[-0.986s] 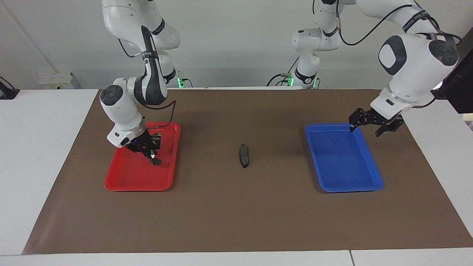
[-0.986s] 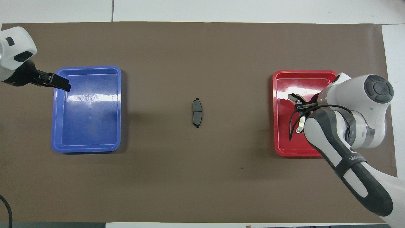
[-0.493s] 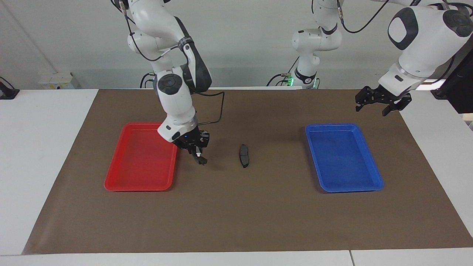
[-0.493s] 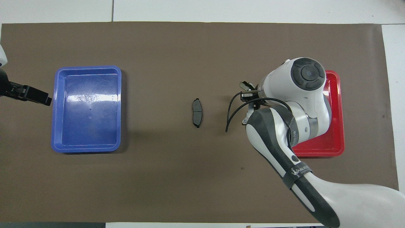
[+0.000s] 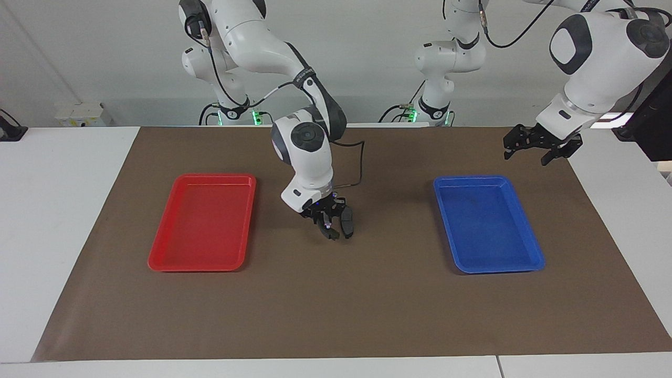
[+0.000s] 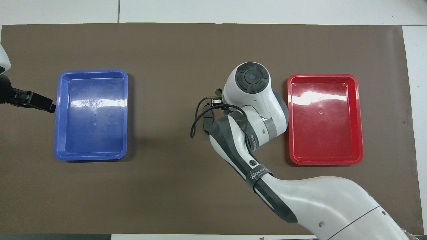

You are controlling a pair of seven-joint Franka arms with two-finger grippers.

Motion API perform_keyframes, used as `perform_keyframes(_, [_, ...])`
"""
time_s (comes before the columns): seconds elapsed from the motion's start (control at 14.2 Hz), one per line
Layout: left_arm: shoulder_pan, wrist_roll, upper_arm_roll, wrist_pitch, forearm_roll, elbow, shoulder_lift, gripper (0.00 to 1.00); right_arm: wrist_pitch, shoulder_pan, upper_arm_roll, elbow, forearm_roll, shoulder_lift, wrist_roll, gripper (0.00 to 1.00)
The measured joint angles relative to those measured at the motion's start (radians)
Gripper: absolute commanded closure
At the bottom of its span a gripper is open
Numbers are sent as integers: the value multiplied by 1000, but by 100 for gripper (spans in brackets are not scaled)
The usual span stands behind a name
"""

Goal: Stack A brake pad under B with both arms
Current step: 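Carry the curved pad with the right gripper over the dark pad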

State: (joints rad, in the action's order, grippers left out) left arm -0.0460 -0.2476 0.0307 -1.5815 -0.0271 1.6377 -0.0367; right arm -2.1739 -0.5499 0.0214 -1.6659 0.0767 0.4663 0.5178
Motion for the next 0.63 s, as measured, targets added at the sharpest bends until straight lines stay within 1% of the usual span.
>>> perform_keyframes(0.28, [1, 85, 0, -39, 5, 1, 0, 1, -39, -37, 0, 4, 0, 28, 34, 100])
perform_keyframes(0.49, [0, 122, -4, -68, 57, 0, 2, 1, -57, -59, 1, 4, -7, 48, 56, 100])
perform_keyframes(0.63, [0, 128, -5, -72, 64, 0, 7, 1, -63, -61, 1, 4, -22, 54, 59, 100])
